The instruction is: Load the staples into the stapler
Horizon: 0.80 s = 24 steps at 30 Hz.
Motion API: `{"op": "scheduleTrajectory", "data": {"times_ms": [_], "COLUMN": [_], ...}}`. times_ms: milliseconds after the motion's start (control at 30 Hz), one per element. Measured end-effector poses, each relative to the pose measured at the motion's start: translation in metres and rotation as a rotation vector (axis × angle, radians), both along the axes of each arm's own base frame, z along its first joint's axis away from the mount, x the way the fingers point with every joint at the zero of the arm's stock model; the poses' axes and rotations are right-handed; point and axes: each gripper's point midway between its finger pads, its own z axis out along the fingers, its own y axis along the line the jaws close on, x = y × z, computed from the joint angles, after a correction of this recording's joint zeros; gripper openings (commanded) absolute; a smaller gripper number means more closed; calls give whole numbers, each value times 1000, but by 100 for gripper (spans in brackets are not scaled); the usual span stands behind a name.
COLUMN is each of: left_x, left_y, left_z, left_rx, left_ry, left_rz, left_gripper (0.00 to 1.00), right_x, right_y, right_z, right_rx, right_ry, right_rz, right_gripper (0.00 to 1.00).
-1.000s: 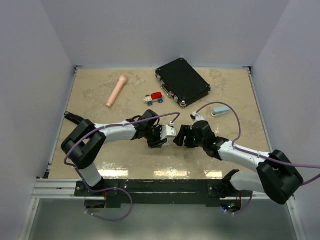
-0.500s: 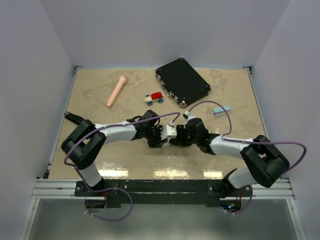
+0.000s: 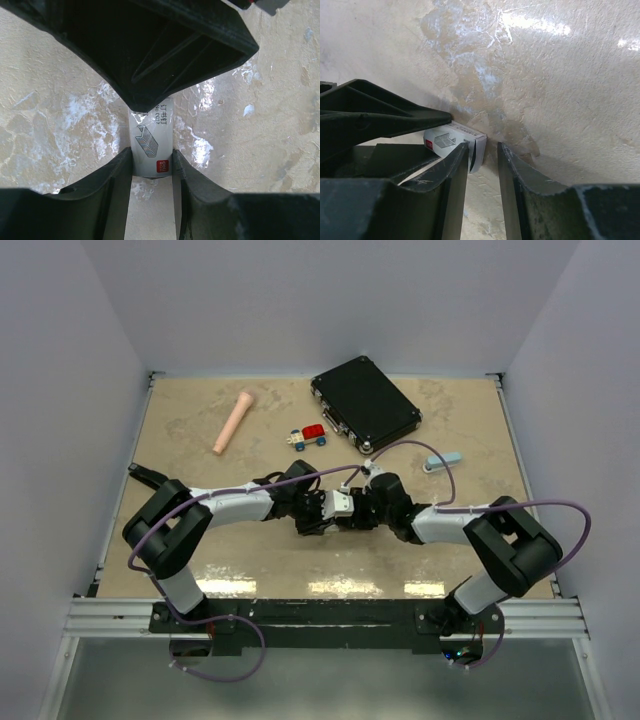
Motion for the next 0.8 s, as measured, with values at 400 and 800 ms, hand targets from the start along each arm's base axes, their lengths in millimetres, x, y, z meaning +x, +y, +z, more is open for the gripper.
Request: {"op": "scheduleTrajectory", "data": {"times_ms": [400,800], "left_x": [0,0], "left_y": [0,-1], "left_z": [0,0], "left_rx": [-1,-4], "left_ry": [3,13], "left_rz": [5,22], "left_gripper": [36,36], "right_x": [0,0], "right_y": [0,0], "right_z": [0,1], "right_rx": [-16,-47], "right_ry": [7,12], "right_rz": [20,46], "right_gripper": [16,11]}}
